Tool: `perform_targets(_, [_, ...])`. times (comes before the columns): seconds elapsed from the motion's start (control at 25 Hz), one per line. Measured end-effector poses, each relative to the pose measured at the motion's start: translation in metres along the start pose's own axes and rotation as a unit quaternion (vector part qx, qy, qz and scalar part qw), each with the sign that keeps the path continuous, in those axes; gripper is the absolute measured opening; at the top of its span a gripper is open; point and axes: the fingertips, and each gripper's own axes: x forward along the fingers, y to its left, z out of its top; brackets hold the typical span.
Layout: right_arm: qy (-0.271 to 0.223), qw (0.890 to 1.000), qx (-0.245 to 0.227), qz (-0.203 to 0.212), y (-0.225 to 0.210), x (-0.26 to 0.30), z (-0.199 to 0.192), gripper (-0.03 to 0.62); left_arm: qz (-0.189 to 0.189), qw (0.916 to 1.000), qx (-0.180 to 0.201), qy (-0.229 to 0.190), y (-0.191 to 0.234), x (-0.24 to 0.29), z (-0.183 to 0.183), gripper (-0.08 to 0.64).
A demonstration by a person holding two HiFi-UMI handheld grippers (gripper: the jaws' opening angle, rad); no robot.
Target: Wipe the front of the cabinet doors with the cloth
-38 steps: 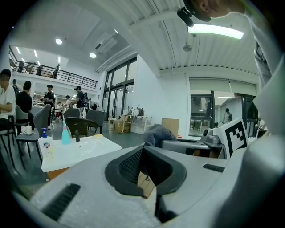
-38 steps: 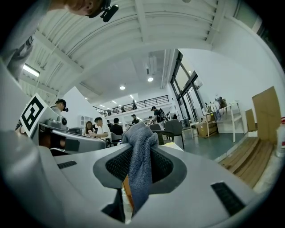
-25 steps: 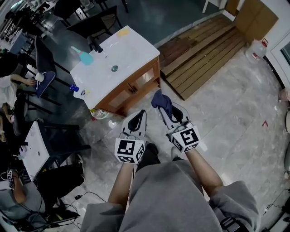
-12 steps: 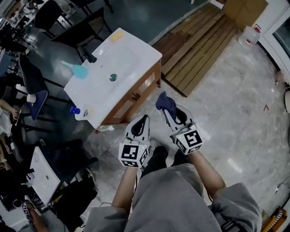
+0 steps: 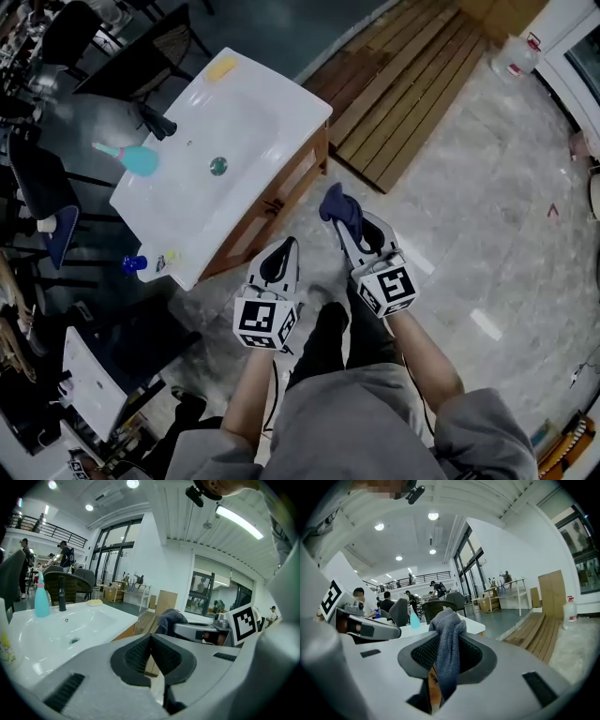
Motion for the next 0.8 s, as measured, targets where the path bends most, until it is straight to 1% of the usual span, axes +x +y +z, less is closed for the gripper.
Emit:
perform_targets(0.16, [0.007,1.0,0.0,0.014,-0.019,0.022,-0.008,0.083,0.011,0.9999,-0.003,0.01,0.009,0.023,-0.004,0.008])
perform_targets(0.56, [0.014,0.999,0.013,0.034,-0.092,0.078,-0.036,0.083,0.04,0.9987,-0.026,0.02,0.025,0.09,-0.019,0.008])
perform_targets(0.64, [0.009,0.999,0.015,0.027,-0.108,0.09,-0.044,0.083,0.045,0.9984,-0.028,0.02,0.031,0.101,-0.026,0.008])
perform_targets(0.8, [-0.002,1.0,0.015,-0.001,-0.138,0.114,-0.068,0.083,0.049,0.9982,-0.029,0.018,0.044,0.115,-0.044,0.008])
